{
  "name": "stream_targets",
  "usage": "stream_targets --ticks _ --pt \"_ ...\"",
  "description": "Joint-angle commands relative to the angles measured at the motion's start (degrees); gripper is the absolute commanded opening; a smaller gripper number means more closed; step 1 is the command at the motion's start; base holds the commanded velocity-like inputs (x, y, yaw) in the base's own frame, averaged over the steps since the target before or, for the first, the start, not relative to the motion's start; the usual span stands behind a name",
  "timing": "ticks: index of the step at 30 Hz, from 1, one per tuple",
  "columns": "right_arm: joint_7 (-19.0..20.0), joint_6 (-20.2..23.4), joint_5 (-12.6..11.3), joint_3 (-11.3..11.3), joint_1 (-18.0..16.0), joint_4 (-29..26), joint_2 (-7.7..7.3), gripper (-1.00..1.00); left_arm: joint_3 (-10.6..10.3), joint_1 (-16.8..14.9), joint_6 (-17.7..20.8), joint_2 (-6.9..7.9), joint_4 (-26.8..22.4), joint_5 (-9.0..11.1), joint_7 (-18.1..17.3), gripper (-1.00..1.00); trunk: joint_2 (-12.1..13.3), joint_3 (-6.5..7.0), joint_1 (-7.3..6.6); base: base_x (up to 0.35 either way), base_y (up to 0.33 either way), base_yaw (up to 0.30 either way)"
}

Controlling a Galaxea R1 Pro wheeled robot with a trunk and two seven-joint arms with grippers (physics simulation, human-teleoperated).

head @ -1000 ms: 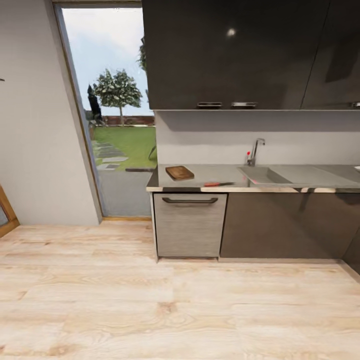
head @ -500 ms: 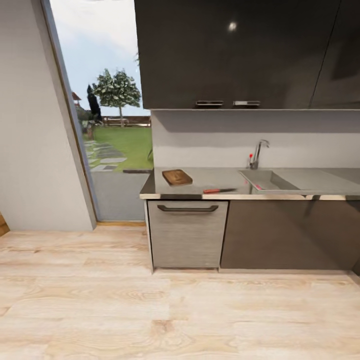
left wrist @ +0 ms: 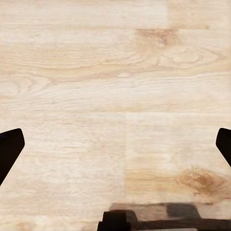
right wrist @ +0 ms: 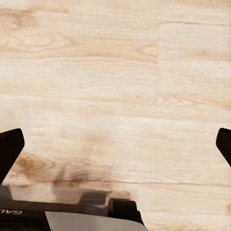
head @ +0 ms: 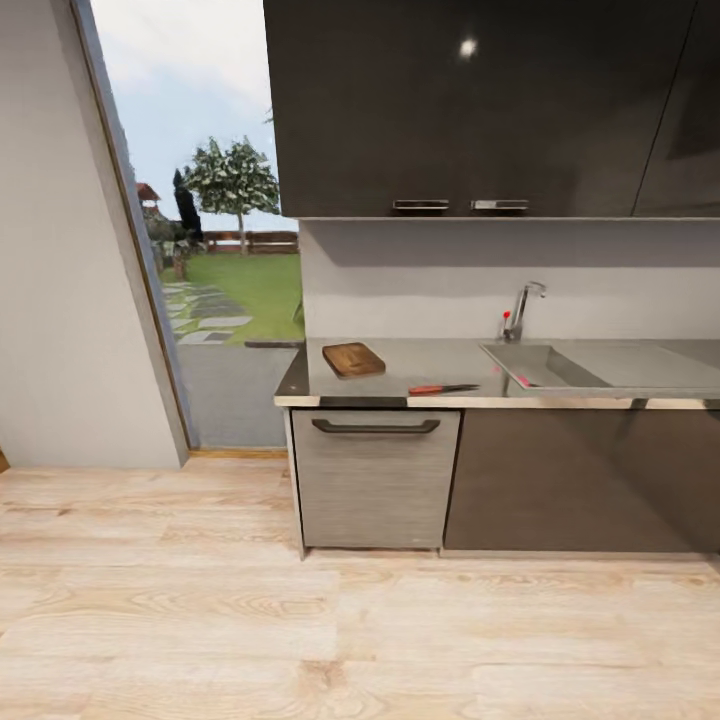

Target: In the kitchen, take the Vidalia onion out of the sink, dice it on the chopping board with the paring knife, put the diced onion into the bowl on the countertop, then place both the paring knife and the chopping board into the sink.

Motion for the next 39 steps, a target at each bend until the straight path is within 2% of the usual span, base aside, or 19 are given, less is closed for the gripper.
stream_targets --ticks 1,6,9,10,12,14,15,18,21,24,26,29,30,33,34,36,38,39 --pt "-0.03 -0.14 0.33 -0.03 -0.01 0.01 0.0 1.0 0.04 0.03 -0.07 0.0 -0.08 0.0 0.01 1.0 -0.03 -0.04 0.0 0.003 0.0 0.0" --pt "-0.45 0.2 0.3 -0.25 -0.04 -0.53 0.2 1.0 0.12 0.03 -0.07 0.2 -0.1 0.11 0.0 1.0 -0.03 -0.04 0.0 0.123 0.107 0.0" --pt "-2.93 1.62 0.29 -0.28 -0.14 -2.95 0.29 1.0 0.12 0.03 -0.07 0.25 -0.11 0.16 0.0 1.0 -0.03 -0.04 0.0 0.206 0.19 0.0" --pt "-4.67 3.22 0.27 -0.29 -0.23 -5.37 0.38 1.0 0.12 0.03 -0.07 0.25 -0.12 0.17 0.0 1.0 -0.03 -0.04 0.0 0.213 0.187 0.0" --pt "-7.53 7.39 0.22 -0.26 -0.33 -10.22 0.56 1.0 0.12 0.03 -0.07 0.26 -0.14 0.17 0.0 1.0 -0.03 -0.04 0.0 0.15 0.13 0.0" --pt "-10.59 15.58 0.18 -0.2 -0.41 -18.2 1.13 1.0 0.12 0.03 -0.07 0.27 -0.14 0.18 0.01 1.0 -0.03 -0.04 0.0 0.07 0.061 0.0" --pt "-11.11 17.78 0.19 -0.18 -0.43 -20.36 1.36 1.0 0.12 0.03 -0.07 0.27 -0.14 0.18 0.01 1.0 -0.03 -0.04 0.0 0.044 0.038 0.0" --pt "-12.87 28.6 0.83 -0.14 -0.62 -33.42 2.97 1.0 0.12 0.03 -0.07 0.27 -0.11 0.18 0.01 1.0 -0.03 -0.04 0.0 0.019 0.017 0.0" --pt "-13.71 33.54 1.83 -0.13 -1.6 -40.74 4.02 1.0 0.12 0.03 -0.07 0.27 -0.1 0.18 0.01 1.0 -0.03 -0.04 0.0 0.007 0.006 0.0" --pt "-14.92 39.91 3.61 -0.12 -3.8 -47.76 5.81 1.0 0.12 0.03 -0.07 0.27 -0.04 0.18 0.0 1.0 -0.03 -0.04 0.0 0.002 0.002 0.0" --pt "-15.98 45.4 5.2 -0.05 -6.65 -51.57 7.66 1.0 0.09 0.03 -0.07 0.27 -0.01 0.17 0.0 1.0 -0.03 -0.04 0.0 0.0 0.0 0.0" --pt "-17.11 49.97 6.64 0.01 -10.4 -53.5 9.52 1.0 0.06 0.03 -0.07 0.25 0.0 0.17 0.0 1.0 -0.03 -0.04 0.0 0.0 0.0 0.0" --pt "-17.93 52.48 7.57 0.07 -13.59 -54.17 9.82 1.0 0.05 0.03 -0.07 0.23 0.0 0.18 0.0 1.0 -0.03 -0.04 0.0 0.0 0.0 0.0" --pt "-19.44 57.37 8.45 1.07 -20.85 -54.67 9.82 1.0 0.09 0.03 -0.07 0.19 0.04 0.18 0.01 1.0 -0.03 -0.04 0.0 0.0 0.0 0.0" --pt "-20.38 62.76 8.59 2.87 -27.17 -54.79 9.82 1.0 0.06 0.03 -0.07 0.18 0.08 0.18 0.0 1.0 -0.03 -0.04 0.0 0.0 0.0 0.0" --pt "-20.67 65.83 8.59 3.6 -30.87 -54.78 9.82 1.0 0.06 0.03 -0.07 0.2 0.09 0.18 0.0 1.0 -0.03 -0.04 0.0 0.0 0.0 0.0" --pt "-21.06 70.21 8.55 4.25 -38.41 -54.73 9.82 1.0 0.04 0.03 -0.07 0.18 0.07 0.18 0.0 1.0 -0.03 -0.04 0.0 0.0 0.0 0.0" --pt "-21.2 72.52 8.47 4.45 -44.41 -54.23 9.82 1.0 0.04 0.03 -0.07 0.15 0.08 0.18 0.0 1.0 -0.03 -0.04 0.0 0.0 0.0 0.0"
